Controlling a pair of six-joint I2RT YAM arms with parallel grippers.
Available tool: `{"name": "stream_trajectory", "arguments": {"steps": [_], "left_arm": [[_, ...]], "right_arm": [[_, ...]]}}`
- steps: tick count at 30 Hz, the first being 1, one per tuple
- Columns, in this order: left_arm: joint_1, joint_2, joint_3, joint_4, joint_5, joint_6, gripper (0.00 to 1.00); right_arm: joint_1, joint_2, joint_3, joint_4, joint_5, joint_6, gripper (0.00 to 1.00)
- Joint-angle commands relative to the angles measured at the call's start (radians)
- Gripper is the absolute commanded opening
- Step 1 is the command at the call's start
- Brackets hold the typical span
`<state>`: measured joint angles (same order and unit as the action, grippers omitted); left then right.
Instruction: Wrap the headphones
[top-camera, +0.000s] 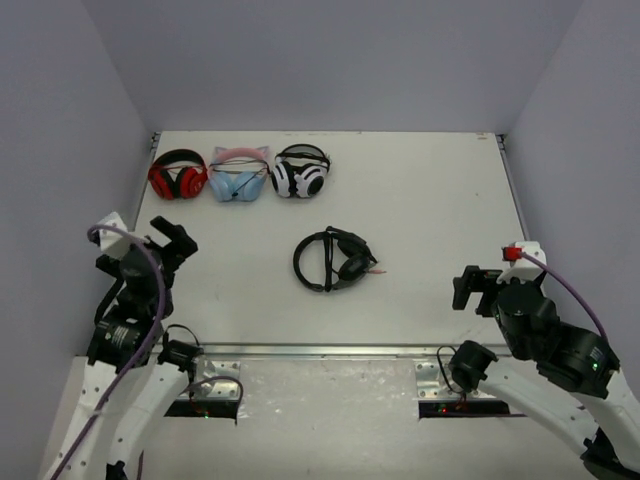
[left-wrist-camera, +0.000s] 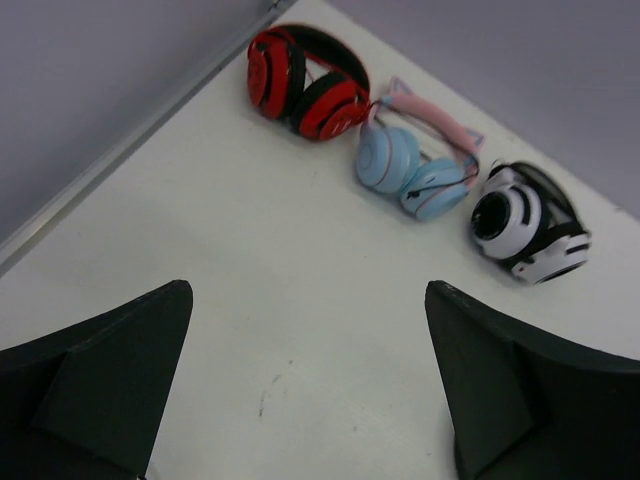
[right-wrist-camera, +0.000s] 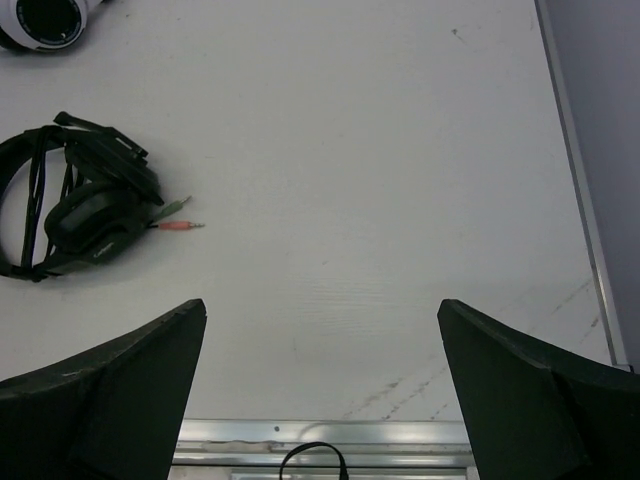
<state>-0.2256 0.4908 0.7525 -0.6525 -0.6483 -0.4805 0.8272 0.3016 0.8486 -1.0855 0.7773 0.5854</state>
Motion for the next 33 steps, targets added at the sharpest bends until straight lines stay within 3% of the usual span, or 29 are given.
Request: {"name": "stream_trajectory", "arguments": {"steps": [1,13,33], "left_arm": [[0.008,-0.101,0.013,0.097,-0.057,0.04,1.0],[-0.011,-0.093,0.011,0.099,0.013,0.056,1.0],[-0.052,-0.057,0.021,0.048,-0.063,0.005,1.0]], "right_arm": [[0.003,0.005,-0.031,0.082,0.001,-0.082,0.99],[0.001,0.018,-0.051,0.107,-0.044,-0.078,0.99],[0.001,0.048,-0.056,0.11,-0.127,-0.065,0.99]]}}
